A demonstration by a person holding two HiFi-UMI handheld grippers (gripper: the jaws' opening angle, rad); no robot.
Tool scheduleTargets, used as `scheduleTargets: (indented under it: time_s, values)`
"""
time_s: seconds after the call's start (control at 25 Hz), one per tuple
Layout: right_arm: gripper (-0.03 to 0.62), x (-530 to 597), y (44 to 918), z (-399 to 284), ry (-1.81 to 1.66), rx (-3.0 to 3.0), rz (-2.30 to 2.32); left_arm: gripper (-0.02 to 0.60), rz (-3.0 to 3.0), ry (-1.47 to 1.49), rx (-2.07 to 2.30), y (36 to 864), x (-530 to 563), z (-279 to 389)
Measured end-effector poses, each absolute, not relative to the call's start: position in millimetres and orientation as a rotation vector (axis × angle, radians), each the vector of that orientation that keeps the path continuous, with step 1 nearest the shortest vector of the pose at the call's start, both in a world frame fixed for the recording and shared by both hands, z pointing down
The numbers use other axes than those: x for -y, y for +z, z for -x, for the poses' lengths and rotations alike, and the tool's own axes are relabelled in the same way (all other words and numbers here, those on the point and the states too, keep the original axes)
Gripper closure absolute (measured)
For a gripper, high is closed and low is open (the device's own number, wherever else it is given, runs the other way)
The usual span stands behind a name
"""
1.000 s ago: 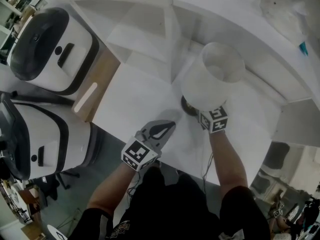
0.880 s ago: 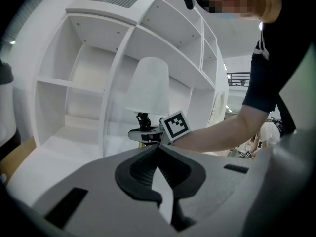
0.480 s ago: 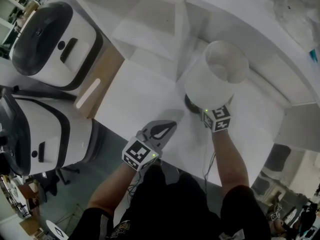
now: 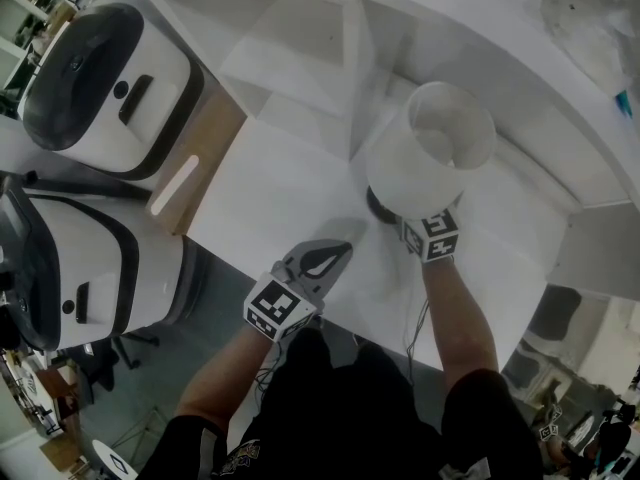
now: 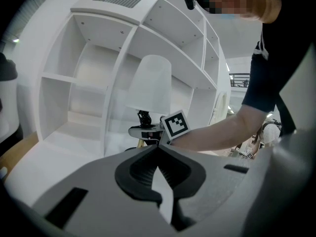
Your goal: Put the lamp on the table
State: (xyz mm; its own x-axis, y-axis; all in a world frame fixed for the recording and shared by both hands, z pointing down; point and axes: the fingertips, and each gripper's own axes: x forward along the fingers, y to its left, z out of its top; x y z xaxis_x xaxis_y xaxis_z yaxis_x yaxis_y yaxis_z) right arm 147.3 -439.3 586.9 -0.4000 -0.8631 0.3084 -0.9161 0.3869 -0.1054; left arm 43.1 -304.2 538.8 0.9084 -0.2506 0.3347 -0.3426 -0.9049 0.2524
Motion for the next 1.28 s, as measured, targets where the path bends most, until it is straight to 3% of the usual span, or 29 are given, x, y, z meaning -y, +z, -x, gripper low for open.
scheduleTargets:
  time_s: [0.6,1.28]
  values:
    - [0.516,430.1,592.6,-145.5,0.356,2.448,-1.6,0.575,-2.752,0.429,0.47,535.8,295.1,-39.0]
    - [0.45,397.5,601.6,-159.3,0.464,2.412,-1.638,0.574,-2.757,0.395,0.517,523.9,267.6,-49.7]
